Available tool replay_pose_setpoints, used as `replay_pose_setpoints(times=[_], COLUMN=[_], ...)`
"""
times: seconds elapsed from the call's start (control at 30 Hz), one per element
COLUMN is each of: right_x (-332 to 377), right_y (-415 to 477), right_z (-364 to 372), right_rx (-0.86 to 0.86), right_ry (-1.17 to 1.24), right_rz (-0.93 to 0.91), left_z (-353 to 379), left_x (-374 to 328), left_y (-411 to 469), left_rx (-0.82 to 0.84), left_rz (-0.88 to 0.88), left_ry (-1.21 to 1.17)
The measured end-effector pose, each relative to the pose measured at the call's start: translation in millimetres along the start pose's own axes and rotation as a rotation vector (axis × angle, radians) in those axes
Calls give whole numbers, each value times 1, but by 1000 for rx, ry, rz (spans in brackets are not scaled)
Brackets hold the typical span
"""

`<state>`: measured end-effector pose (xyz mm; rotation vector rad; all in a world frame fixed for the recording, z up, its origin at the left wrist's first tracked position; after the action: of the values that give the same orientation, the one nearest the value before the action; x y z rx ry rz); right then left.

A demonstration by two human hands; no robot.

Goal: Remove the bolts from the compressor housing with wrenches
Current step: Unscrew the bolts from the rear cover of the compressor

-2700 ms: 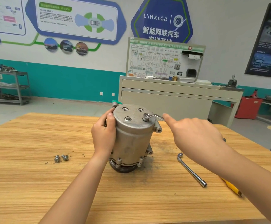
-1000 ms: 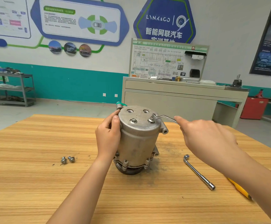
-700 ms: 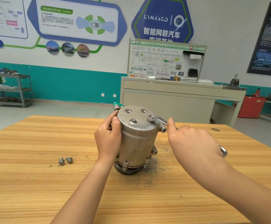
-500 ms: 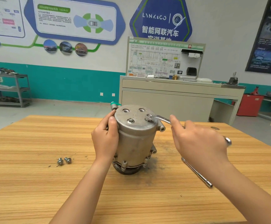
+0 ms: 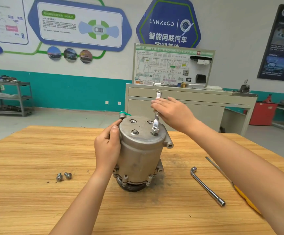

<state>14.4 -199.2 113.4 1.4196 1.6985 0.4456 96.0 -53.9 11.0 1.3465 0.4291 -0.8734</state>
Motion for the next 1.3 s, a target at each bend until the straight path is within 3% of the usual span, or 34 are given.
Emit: replay_pose_setpoints(times=[0.13, 0.17, 0.23, 0.33, 0.47, 0.7, 0.97, 1.03, 1.1, 1.17, 1.3], right_x=[-41, -44, -25, 20, 19, 20, 52, 62, 60, 46, 6], right_y=[-16, -26, -44, -66, -97, -95, -70, -72, -79, -85, -93], right_z=[-31, -41, -66, -79, -68, -60, -65, -66, -78, -82, -66], right_rx=[-198, -239, -240, 40, 358, 511, 596, 485, 337, 116, -139], right_ry=[368, 489, 471, 164, -131, -217, -352, -461, -556, -427, -195], right_rz=[591, 661, 601, 407, 490, 544, 374, 325, 390, 379, 278], left_z=[-6, -7, -9, -7, -5, -4, -3, -6, -7, -6, -4], left_x=[2, 3, 3, 0, -7, -8, -4, -6, -8, -8, -3], left_y=[-3, -4, -7, -12, -17, -18, -20, -21, -21, -20, -13], left_rx=[-25, -32, -51, -68, -88, -94, -106, -116, -112, -96, -73], left_rz=[-14, -12, -5, 5, 25, 23, 25, 33, 42, 45, 29], left_ry=[-9, -10, -5, 10, 28, 24, 51, 40, 26, 18, -1])
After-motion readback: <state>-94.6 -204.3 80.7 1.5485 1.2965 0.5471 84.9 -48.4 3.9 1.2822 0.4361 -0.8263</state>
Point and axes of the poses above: each hand's wrist, its own y-axis towards the middle knuckle, its own z-axis out of the palm, x = y × z, the point moved 9 cm from there along y, towards the middle knuckle, and after that the axes turned 5 degrees about z, right-handed, at the moved point
